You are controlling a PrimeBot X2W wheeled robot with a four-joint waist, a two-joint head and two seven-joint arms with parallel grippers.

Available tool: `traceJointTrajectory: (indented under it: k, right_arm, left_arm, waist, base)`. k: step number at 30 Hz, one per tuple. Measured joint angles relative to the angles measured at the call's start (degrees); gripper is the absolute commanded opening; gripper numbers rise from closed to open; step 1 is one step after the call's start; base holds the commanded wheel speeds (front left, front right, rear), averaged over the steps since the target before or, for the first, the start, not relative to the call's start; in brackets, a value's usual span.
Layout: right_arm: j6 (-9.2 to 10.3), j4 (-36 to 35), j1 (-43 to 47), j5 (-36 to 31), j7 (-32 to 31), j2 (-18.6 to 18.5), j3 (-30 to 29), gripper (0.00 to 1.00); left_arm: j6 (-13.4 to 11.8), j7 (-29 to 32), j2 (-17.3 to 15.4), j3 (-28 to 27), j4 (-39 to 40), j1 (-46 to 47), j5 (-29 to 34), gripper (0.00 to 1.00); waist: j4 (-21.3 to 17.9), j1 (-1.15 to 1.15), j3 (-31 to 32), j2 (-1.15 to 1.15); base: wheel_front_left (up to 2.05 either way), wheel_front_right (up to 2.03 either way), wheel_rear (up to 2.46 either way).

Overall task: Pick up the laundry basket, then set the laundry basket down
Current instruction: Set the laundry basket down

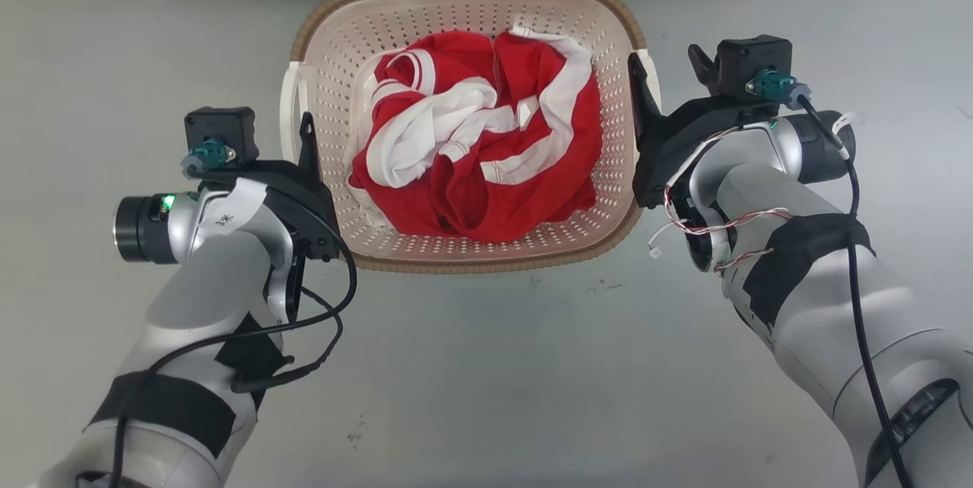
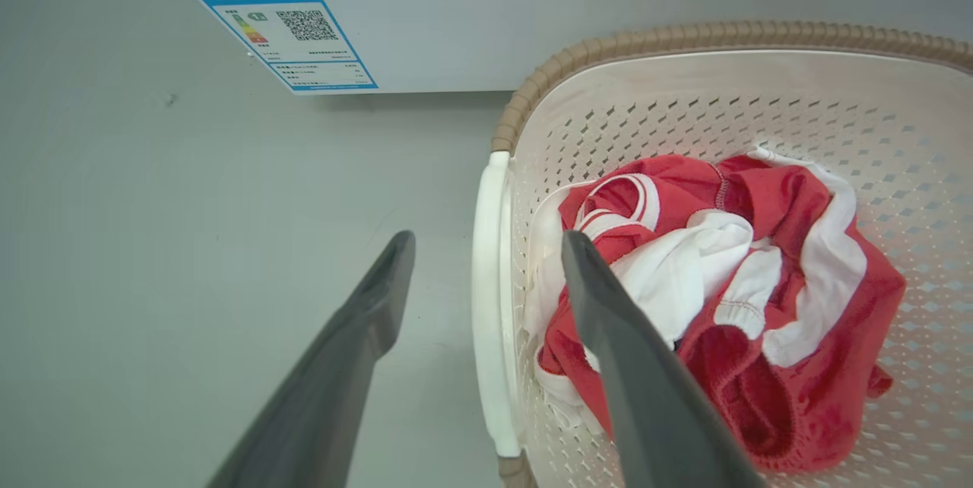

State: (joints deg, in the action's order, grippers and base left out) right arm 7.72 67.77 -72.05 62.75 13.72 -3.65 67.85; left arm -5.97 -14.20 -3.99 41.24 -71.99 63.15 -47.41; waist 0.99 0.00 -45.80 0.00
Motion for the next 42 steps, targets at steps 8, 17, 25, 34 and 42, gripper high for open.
traceJointTrajectory:
  k: [8,17,25,34,42]
  right_arm:
    - [-1.46,0.6,2.8,0.2,0.6,0.1,-1.1,1.0]
    - [-2.68,-0.6,8.6,0.3,0.6,0.1,-3.2,1.0]
    - [-2.68,-3.1,15.1,0.1,0.6,0.2,-5.9,1.0]
    - [-2.36,-6.9,22.5,-1.8,0.6,-0.2,-9.6,1.0]
    - [-1.67,-11.4,29.6,-4.9,0.6,-1.7,-12.4,1.0]
  left_arm:
    - [0.5,-0.1,0.0,-1.1,1.1,-5.6,-1.1,1.0]
    - [0.4,-0.1,-0.6,-3.3,5.6,-12.1,-1.1,1.0]
    - [0.4,-0.1,-2.2,-4.8,10.7,-18.9,0.9,1.0]
    - [-0.1,-0.1,-2.8,-7.2,18.6,-27.0,3.2,1.0]
    - [-0.6,-0.1,-3.4,-8.7,25.3,-35.1,6.6,1.0]
  waist:
    - [-0.7,0.0,6.1,0.0]
    - [-1.2,-0.01,13.2,0.0]
    - [-1.4,-0.01,19.9,-0.01]
    - [-1.8,-0.02,27.2,-0.01]
    - [-2.0,-0.01,33.0,-0.01]
  base:
    - [0.0,0.0,0.0]
    - [0.0,0.0,0.0]
    - [0.0,0.0,0.0]
    - [0.0,0.0,0.0]
    - [0.0,0.0,0.0]
